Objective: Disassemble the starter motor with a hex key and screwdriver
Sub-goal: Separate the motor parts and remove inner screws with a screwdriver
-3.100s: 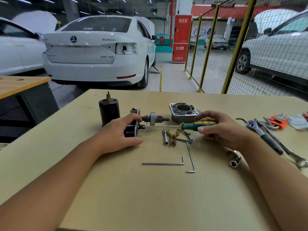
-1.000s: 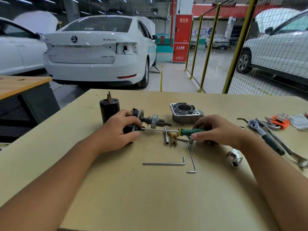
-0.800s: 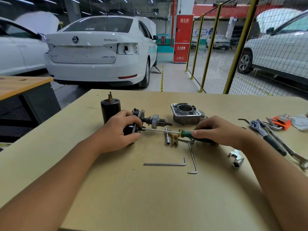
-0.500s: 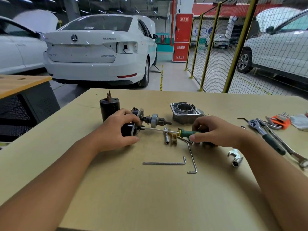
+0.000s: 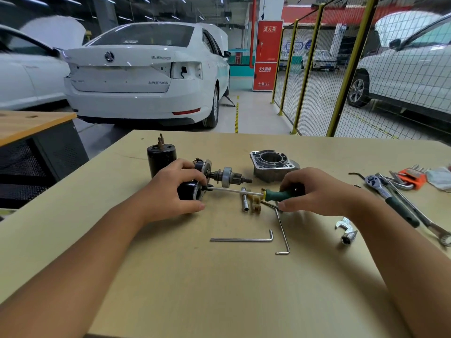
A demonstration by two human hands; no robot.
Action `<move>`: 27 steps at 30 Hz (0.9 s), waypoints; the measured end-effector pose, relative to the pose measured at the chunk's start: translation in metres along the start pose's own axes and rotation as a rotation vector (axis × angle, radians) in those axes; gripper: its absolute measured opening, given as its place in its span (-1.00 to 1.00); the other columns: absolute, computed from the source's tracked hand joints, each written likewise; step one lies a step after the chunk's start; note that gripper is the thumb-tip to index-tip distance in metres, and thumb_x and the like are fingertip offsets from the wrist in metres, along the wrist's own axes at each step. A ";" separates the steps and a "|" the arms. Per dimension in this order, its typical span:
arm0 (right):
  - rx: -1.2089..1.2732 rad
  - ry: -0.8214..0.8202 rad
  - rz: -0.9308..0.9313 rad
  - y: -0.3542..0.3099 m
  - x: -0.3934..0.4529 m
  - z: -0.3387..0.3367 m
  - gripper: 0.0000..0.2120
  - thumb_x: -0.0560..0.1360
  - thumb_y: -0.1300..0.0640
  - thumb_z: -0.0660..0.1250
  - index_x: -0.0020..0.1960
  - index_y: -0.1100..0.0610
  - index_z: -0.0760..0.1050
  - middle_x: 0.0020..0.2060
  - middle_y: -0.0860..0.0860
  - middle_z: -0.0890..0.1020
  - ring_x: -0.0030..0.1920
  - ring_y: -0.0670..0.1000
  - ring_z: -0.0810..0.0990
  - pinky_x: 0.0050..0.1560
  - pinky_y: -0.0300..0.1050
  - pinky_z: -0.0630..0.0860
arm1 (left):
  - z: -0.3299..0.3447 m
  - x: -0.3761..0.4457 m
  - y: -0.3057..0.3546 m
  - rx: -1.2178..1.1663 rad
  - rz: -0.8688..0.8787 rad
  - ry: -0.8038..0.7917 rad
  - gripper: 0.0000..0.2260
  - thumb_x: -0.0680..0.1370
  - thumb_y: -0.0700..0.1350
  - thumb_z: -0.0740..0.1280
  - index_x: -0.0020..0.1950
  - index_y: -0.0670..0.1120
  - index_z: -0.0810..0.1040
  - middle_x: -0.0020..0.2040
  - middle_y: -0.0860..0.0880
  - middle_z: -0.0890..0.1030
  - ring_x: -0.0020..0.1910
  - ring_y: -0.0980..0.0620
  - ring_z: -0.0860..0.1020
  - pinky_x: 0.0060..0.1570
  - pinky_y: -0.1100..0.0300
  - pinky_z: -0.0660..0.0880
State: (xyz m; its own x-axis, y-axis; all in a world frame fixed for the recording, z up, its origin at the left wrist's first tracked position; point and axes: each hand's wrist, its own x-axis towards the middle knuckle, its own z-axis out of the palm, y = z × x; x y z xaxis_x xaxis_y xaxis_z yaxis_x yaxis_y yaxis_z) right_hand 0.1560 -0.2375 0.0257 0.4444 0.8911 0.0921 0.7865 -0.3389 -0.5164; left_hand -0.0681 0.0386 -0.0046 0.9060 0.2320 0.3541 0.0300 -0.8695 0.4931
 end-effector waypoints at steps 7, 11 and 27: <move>-0.117 0.000 -0.010 0.000 0.001 0.003 -0.69 0.35 -0.07 0.60 -0.09 -0.14 0.47 -0.21 -0.14 0.60 -0.24 -0.18 0.58 -0.31 -0.35 0.41 | 0.000 0.001 -0.002 -0.015 0.011 0.003 -0.62 0.26 0.30 0.48 0.05 0.43 0.53 0.24 0.28 0.42 0.29 0.28 0.42 0.25 0.16 0.41; -0.060 0.005 -0.022 -0.005 -0.001 0.001 -0.77 0.40 -0.13 0.54 -0.03 -0.14 0.56 -0.21 -0.11 0.64 -0.23 -0.11 0.60 -0.23 -0.19 0.54 | -0.001 0.001 -0.002 -0.005 0.001 0.003 -0.58 0.26 0.32 0.47 0.10 0.45 0.53 0.28 0.22 0.42 0.30 0.21 0.43 0.25 0.20 0.38; -0.275 0.012 -0.037 -0.016 0.001 0.010 -0.83 0.52 -0.15 0.40 -0.02 -0.08 0.55 -0.20 -0.15 0.58 -0.19 -0.15 0.53 -0.20 -0.10 0.50 | 0.001 0.000 0.000 -0.078 -0.061 0.054 -0.31 0.18 0.28 0.58 0.26 0.50 0.40 0.21 0.30 0.48 0.07 0.31 0.56 0.04 0.27 0.48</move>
State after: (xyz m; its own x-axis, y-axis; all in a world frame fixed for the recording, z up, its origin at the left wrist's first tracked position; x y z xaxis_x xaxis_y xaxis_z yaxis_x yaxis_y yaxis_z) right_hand 0.1395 -0.2280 0.0261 0.4171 0.9013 0.1172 0.8884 -0.3771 -0.2617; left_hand -0.0678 0.0381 -0.0058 0.8792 0.3083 0.3633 0.0493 -0.8172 0.5742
